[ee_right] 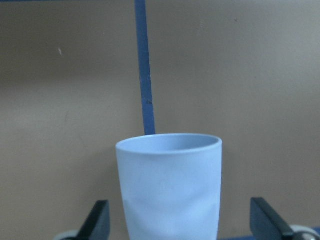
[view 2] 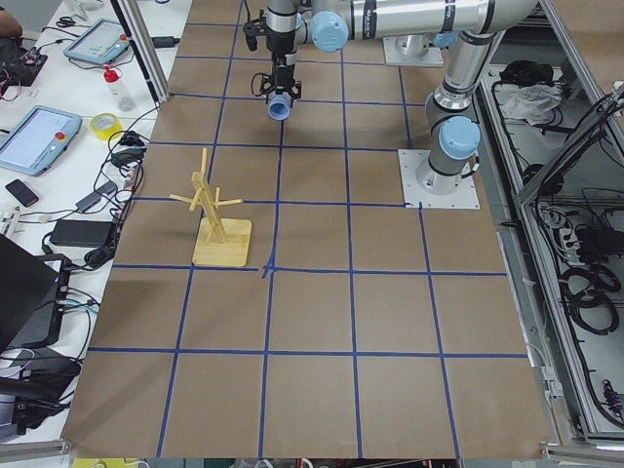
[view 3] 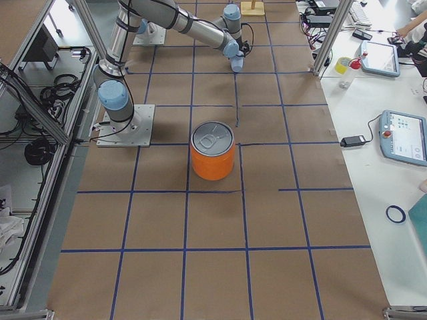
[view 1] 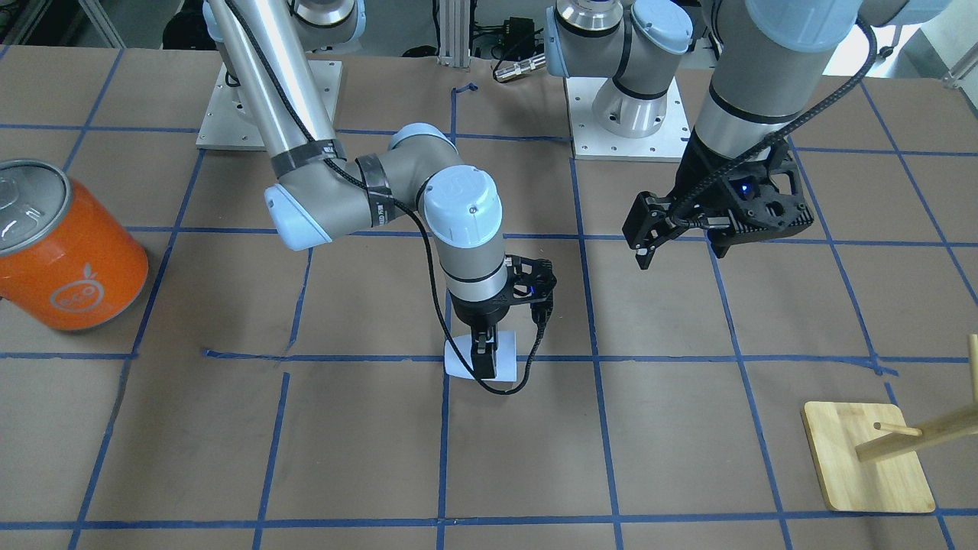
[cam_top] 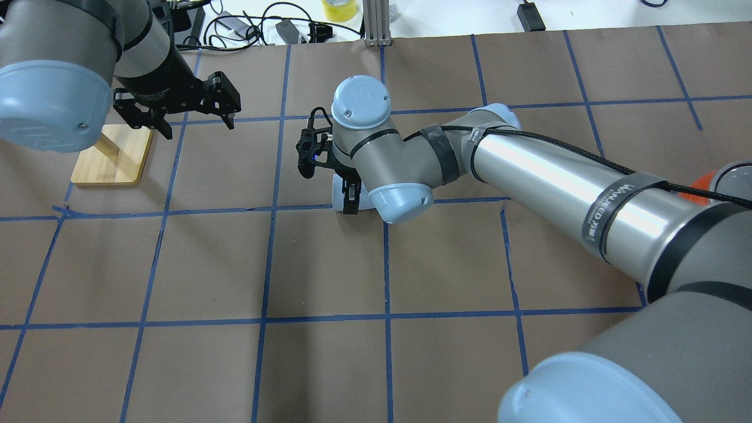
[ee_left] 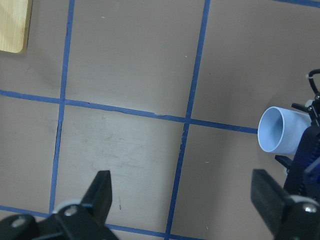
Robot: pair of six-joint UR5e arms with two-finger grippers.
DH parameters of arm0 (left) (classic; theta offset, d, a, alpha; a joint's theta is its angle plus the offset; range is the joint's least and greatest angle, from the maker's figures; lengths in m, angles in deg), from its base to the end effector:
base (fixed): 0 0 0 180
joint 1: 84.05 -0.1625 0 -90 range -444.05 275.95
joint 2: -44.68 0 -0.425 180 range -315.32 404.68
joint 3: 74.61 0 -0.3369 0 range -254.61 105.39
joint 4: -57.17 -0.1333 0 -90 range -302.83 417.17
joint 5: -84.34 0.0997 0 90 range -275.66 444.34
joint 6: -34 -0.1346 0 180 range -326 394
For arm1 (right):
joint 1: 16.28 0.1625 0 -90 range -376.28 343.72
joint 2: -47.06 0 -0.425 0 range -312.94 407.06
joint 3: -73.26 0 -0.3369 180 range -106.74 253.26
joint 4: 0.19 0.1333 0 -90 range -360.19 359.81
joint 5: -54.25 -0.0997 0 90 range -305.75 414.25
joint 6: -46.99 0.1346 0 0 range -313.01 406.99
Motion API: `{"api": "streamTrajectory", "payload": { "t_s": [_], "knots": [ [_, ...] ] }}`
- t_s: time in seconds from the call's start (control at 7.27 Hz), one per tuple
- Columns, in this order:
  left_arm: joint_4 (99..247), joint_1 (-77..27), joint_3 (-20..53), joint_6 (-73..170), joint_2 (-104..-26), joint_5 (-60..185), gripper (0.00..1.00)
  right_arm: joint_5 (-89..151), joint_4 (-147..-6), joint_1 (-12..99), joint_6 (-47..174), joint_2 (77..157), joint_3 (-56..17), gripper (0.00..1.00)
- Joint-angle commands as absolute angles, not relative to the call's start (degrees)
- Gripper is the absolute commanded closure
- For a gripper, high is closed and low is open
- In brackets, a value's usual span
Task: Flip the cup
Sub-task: 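Lay the cup on its side and open the right gripper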
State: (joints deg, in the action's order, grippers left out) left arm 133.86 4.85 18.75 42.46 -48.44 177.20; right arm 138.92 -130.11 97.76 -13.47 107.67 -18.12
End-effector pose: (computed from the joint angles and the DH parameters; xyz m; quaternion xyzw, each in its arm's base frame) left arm -0.1175 -0.4752 0.4272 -0.0846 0.9943 -0.0610 0.0210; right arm 0.3848 -0.5048 0.2440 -0.6722 0.7346 -0.0902 0.0191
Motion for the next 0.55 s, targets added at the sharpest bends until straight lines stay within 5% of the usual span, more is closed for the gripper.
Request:
{"api": "streamTrajectory", "payload": {
  "t_s": [0.0, 0.41],
  "knots": [
    [134.68, 4.72, 18.82, 42.52, -48.57, 177.33, 0.0, 138.45, -114.59, 91.08, -8.75, 115.23, -15.96, 0.0],
    [133.9, 4.72, 19.86, 43.76, -50.67, 173.57, 0.0, 138.27, -96.03, 81.57, 3.9, 127.45, -15.95, 0.0]
  ]
}}
